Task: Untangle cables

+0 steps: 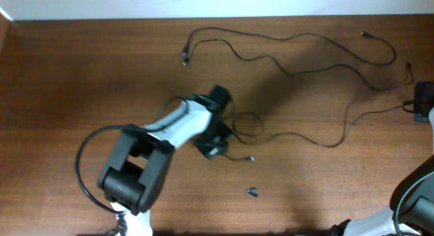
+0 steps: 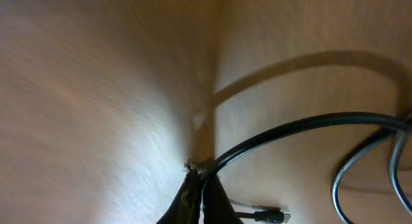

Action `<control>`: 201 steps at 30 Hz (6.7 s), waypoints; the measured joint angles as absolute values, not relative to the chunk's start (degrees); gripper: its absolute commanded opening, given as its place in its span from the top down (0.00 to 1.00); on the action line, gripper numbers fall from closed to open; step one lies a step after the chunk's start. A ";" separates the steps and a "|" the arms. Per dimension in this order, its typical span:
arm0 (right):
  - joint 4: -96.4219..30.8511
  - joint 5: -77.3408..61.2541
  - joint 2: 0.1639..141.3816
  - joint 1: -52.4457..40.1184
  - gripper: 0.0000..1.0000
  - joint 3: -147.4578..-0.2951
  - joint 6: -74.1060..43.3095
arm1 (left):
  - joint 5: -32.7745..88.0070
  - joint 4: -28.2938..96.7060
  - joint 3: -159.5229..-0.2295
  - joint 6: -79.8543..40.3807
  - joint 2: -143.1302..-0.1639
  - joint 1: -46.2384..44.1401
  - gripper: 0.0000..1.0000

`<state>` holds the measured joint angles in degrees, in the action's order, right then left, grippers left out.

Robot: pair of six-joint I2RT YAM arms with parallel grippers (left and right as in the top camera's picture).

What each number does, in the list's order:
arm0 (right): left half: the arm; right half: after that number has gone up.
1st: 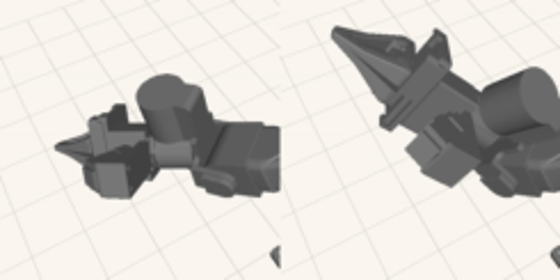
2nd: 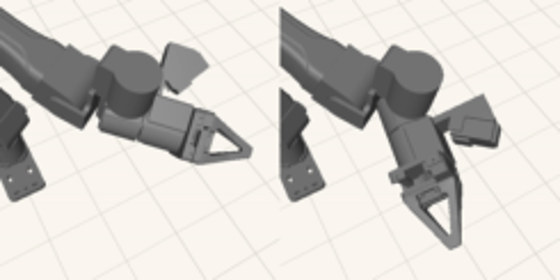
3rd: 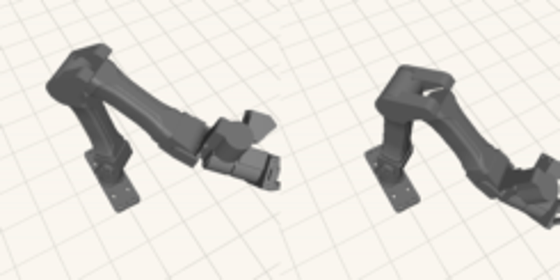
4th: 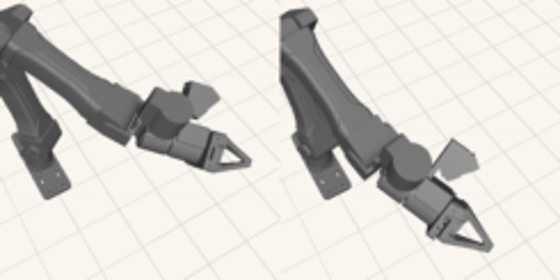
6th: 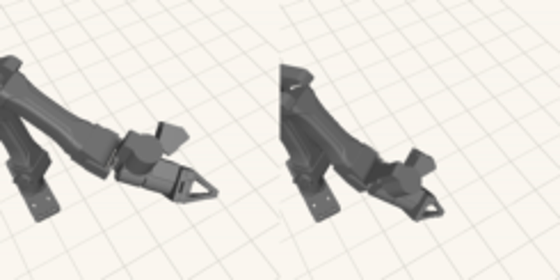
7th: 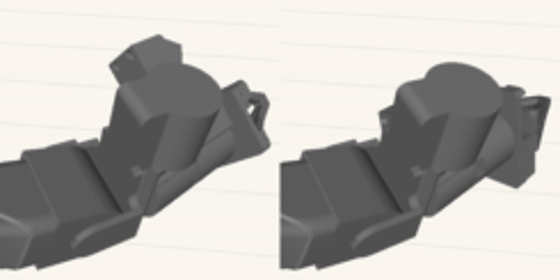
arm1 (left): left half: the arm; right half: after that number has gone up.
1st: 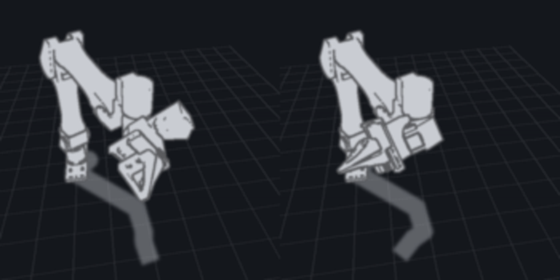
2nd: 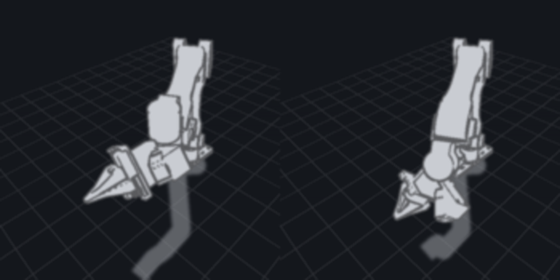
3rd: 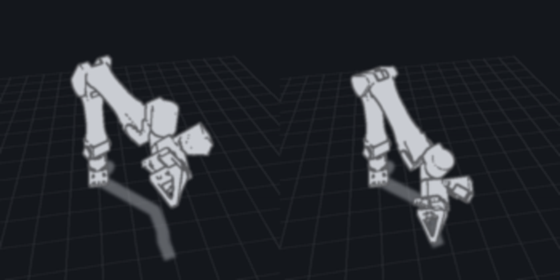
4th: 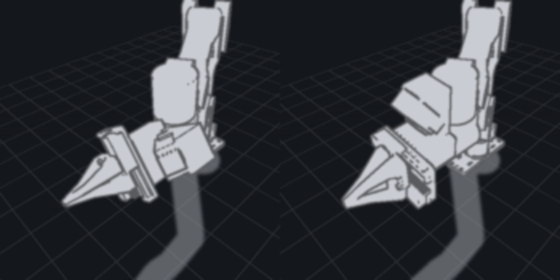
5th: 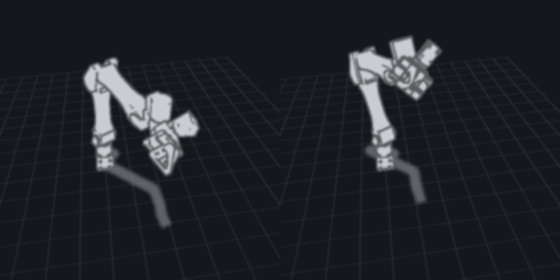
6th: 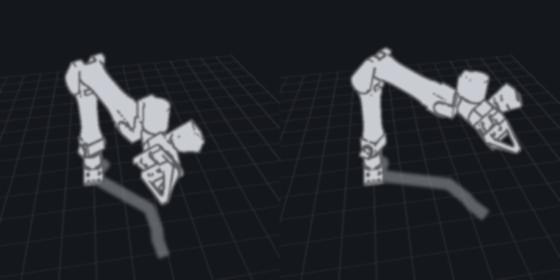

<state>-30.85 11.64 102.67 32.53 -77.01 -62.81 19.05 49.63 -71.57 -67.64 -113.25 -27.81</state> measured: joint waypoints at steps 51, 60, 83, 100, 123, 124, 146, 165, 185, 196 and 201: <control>0.93 25.82 121.25 36.36 0.71 -76.86 -55.05 | -13.98 2.79 -71.81 -27.40 -113.23 -4.23 0.77; -0.36 25.39 121.25 36.34 0.01 -76.86 -54.04 | -13.47 4.08 -71.81 -26.28 -113.23 -4.23 0.01; -30.11 -3.38 78.50 17.61 0.01 -77.01 -19.05 | -11.99 25.87 -71.85 -8.54 -85.82 -4.23 0.01; -30.24 -4.03 80.88 17.52 0.01 -77.01 -19.05 | -11.99 25.93 -71.83 -8.54 -85.82 -4.23 0.01; -30.24 -4.03 80.88 17.52 0.01 -77.01 -19.03 | -11.99 25.93 -71.85 -8.54 -85.82 -4.23 0.01; -30.24 -4.01 80.88 17.52 0.01 -77.01 -19.00 | -11.99 25.93 -71.83 -8.54 -85.82 -4.23 0.01; -30.24 -4.01 80.88 17.52 0.01 -77.01 -19.03 | -11.99 25.93 -71.85 -8.54 -85.82 -4.23 0.01; -30.24 -4.03 80.88 17.52 0.01 -77.01 -19.03 | -11.99 25.93 -71.83 -8.54 -85.82 -4.23 0.01; -30.24 -4.01 80.88 17.52 0.01 -77.01 -19.00 | -11.99 25.93 -71.85 -8.54 -85.82 -4.23 0.01; -30.24 -4.21 80.88 17.52 0.01 -77.01 -19.03 | -12.05 14.00 -56.69 -8.34 -73.36 -7.33 0.01; -30.37 -4.19 81.06 17.52 0.01 -76.93 -18.98 | -12.03 -25.96 -22.39 -7.79 -53.63 -7.73 0.01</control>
